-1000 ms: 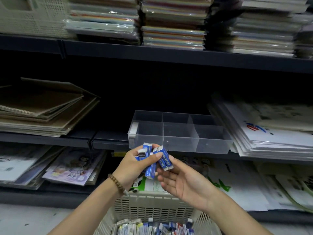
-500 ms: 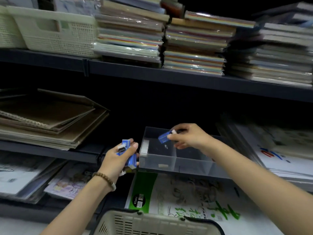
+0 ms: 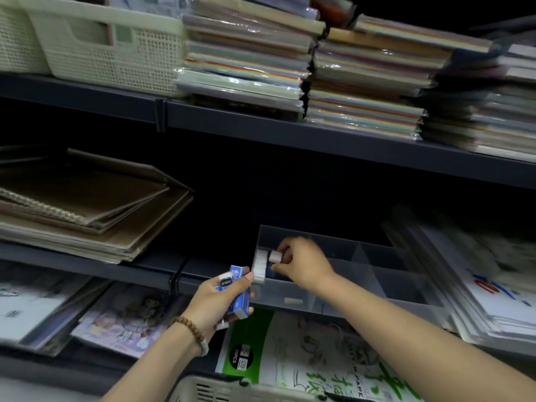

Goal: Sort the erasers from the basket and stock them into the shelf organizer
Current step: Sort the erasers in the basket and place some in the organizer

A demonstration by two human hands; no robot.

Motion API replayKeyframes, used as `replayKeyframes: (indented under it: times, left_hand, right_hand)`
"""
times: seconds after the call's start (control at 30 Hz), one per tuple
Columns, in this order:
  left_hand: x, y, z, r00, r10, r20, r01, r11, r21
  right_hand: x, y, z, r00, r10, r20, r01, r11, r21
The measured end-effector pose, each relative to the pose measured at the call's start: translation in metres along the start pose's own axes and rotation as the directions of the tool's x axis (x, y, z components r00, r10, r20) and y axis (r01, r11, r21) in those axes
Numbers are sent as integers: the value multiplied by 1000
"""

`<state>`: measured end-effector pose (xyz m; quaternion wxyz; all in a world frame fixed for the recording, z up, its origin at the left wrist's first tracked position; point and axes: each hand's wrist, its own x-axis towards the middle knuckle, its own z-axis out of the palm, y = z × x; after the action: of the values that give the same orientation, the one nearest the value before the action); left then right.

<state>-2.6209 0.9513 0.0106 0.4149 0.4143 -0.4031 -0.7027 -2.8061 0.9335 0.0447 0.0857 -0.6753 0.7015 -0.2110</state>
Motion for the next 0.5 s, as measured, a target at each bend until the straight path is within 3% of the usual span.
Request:
replayKeyframes:
  times: [0.17, 0.3, 0.43, 0.5]
  left_hand:
    - [-1, 0, 1, 1000, -19, -21, 19, 1000, -20]
    - [-1, 0, 2, 999, -24, -24, 23, 999, -24]
    - [-2, -1, 3, 999, -29, -22, 28, 999, -29]
    - [-2, -1, 3, 1000, -26, -12, 25, 999, -36]
  right_hand:
    - [-4, 5, -1, 992, 125, 5, -124, 973, 193]
    - [1, 6, -9, 953, 243, 183, -297, 873, 387]
    - [9, -1, -11, 895, 313, 316, -415, 844, 339]
    - [12, -5, -9, 858, 343, 382, -489, 772, 405]
